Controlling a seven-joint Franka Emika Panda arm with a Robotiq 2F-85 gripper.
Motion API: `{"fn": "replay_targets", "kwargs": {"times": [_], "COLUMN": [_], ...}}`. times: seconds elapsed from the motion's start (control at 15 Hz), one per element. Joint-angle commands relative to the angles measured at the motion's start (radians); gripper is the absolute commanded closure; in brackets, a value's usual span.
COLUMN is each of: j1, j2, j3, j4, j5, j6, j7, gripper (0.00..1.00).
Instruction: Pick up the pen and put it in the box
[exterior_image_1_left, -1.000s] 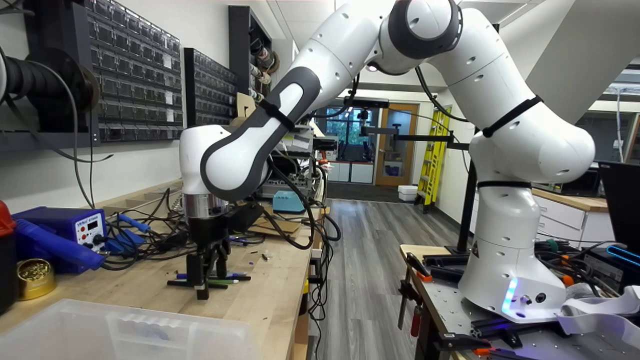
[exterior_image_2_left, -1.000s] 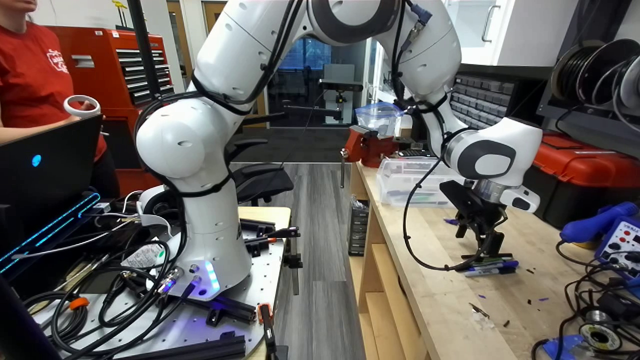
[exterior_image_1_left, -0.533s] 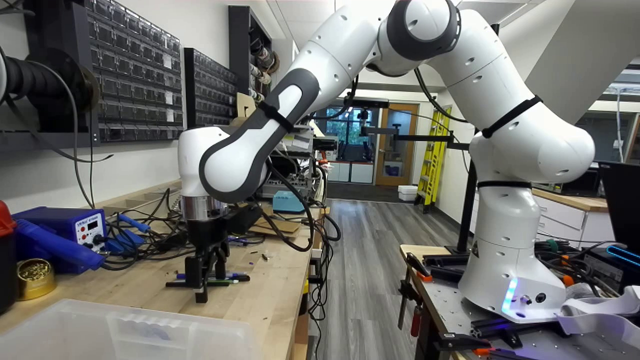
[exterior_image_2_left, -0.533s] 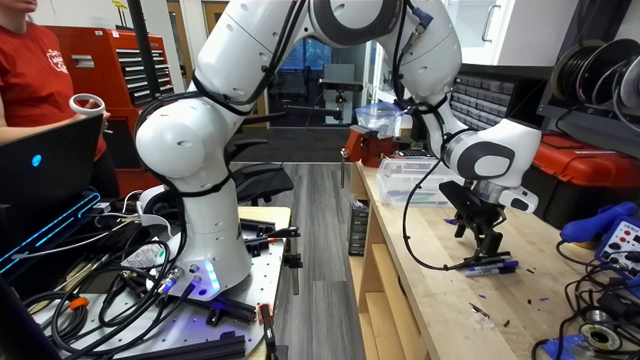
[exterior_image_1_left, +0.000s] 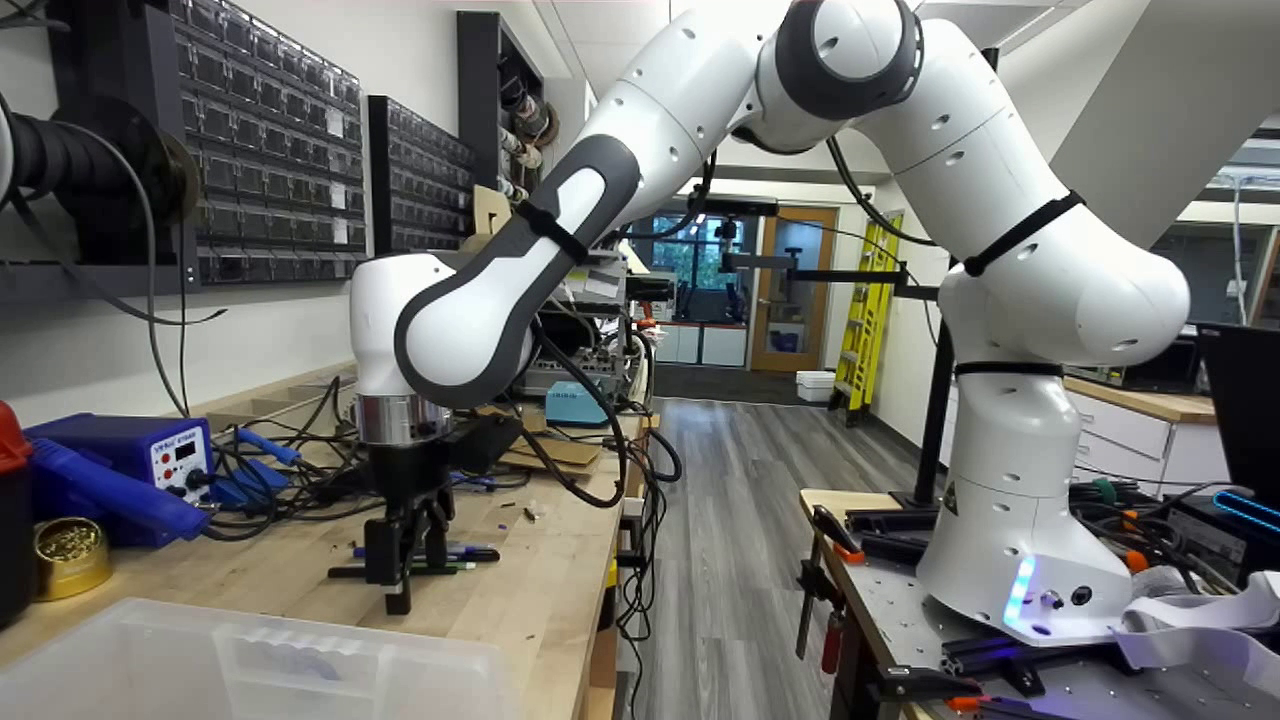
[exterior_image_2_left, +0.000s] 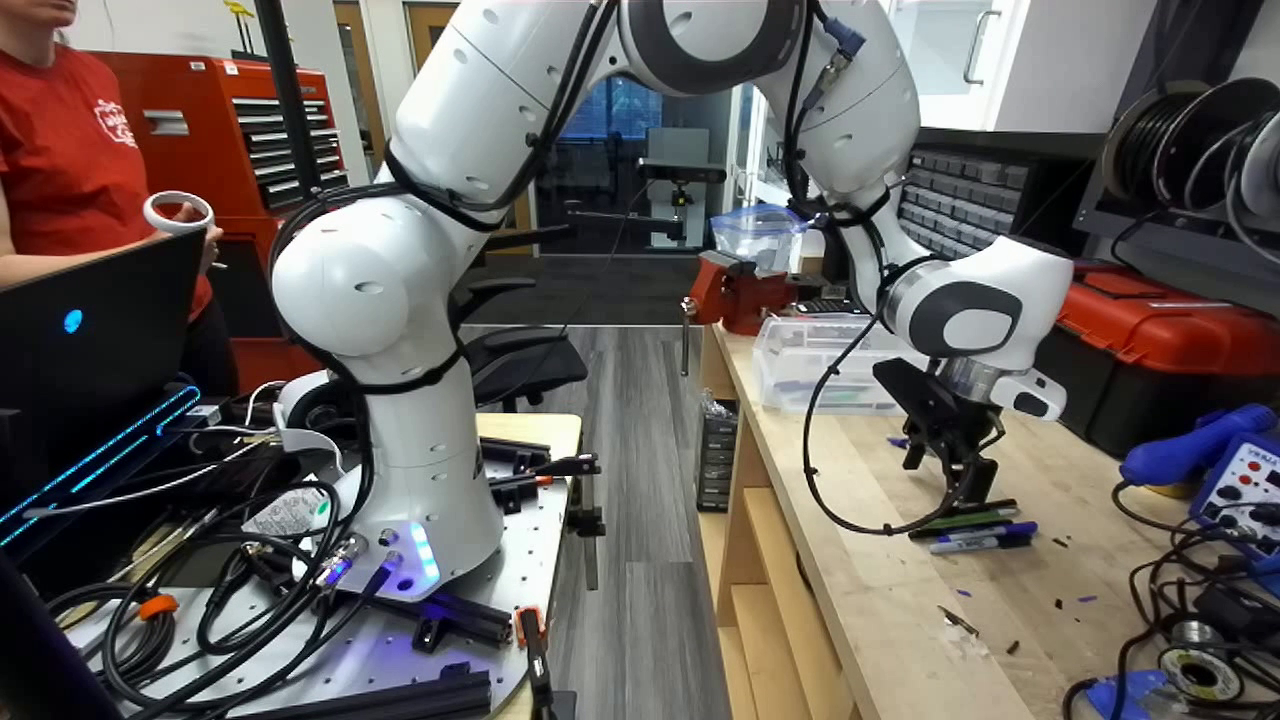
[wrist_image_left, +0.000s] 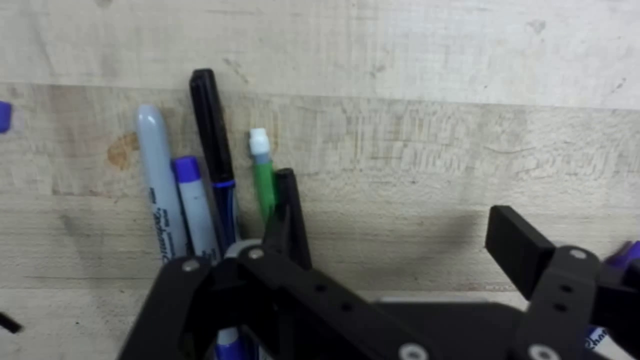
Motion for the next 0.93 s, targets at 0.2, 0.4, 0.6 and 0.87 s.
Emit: {"fn": "replay_targets", "kwargs": {"times": [0.2, 0.4, 0.6, 0.87], "j1": [-0.014, -0.016, -0.018, -0.018], "j2": [0.013, 0.014, 0.012, -0.016], "j3": [0.014, 0.015, 0.017, 0.013], "j4": [0.006, 0.004, 0.001, 0.000], "j5": [0.015, 0.015, 0.016, 0.004], "j6": [0.010, 0.014, 0.025, 0.033], "j7": [-0.026, -0.034, -0.044, -0.063], "gripper": [0.32, 0.53, 0.20, 0.03]}}
